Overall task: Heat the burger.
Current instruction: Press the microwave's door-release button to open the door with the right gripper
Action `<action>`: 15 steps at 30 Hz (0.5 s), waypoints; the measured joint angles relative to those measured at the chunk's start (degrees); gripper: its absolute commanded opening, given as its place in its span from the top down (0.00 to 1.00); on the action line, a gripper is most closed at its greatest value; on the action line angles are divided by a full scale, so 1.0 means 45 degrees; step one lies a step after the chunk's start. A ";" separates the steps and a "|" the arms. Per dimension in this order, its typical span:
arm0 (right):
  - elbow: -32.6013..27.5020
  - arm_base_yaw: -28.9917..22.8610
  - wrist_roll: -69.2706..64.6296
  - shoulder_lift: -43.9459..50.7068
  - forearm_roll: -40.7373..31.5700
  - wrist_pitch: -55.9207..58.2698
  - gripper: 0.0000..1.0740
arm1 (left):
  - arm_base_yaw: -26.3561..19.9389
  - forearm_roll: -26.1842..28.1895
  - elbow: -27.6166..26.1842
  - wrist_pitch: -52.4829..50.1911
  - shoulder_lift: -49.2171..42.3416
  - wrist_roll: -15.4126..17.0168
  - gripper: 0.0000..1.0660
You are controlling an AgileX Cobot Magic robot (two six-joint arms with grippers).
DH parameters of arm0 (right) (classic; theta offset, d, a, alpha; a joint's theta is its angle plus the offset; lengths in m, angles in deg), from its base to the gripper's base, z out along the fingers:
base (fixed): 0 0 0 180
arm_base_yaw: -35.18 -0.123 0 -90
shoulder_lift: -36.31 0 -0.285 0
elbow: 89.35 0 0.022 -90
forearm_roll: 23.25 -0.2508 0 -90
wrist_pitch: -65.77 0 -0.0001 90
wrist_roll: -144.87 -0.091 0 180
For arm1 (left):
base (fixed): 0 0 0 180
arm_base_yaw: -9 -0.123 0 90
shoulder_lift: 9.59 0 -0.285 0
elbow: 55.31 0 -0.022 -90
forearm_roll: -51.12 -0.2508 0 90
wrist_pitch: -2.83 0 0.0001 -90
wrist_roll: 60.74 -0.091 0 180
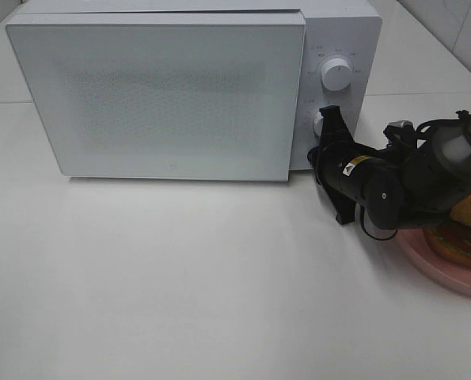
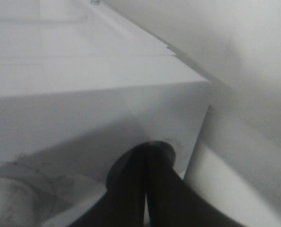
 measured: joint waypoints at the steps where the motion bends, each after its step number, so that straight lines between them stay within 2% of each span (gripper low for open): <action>1: 0.0064 -0.0013 0.0000 0.0000 -0.0025 0.0127 1.00 | 0.0000 0.0000 0.0000 0.0000 0.0000 0.0000 1.00; 15: 0.0242 0.0000 0.0000 0.0318 0.0013 0.1171 0.96 | 0.0000 0.0000 0.0000 0.0000 0.0000 0.0000 1.00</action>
